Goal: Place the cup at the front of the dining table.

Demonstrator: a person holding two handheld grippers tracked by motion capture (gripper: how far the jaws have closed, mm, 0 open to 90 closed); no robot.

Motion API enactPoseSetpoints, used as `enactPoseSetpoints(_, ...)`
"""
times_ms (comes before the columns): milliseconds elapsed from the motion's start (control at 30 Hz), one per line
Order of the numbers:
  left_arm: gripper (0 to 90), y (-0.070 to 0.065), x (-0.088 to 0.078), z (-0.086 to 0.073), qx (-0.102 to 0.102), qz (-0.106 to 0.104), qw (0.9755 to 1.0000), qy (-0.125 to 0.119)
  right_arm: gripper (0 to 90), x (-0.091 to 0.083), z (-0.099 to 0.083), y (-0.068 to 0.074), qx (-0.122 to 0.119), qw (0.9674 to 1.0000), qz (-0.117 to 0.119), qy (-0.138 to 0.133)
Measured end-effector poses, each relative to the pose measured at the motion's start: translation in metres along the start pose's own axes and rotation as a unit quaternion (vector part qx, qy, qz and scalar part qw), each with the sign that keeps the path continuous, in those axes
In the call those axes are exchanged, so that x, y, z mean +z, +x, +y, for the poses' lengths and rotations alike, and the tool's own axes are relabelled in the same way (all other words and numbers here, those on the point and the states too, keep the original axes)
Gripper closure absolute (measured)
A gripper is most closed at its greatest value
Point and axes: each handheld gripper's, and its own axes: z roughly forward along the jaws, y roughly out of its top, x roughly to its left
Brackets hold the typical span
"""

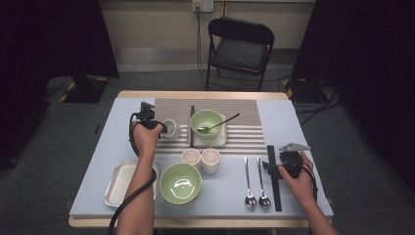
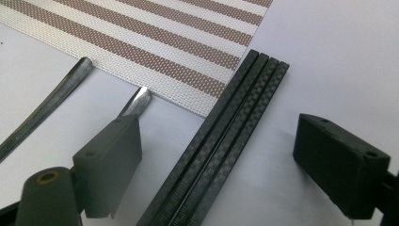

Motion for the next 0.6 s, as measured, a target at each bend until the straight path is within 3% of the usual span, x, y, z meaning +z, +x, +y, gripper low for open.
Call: enactPoseSetpoints(600,76.1,-0.0056,-0.0021,0.0015,0.018,0.011,0.9997,-0.014,14.9,0.0,0.0,-0.0001,0.0,1.0,0.0,0.0)
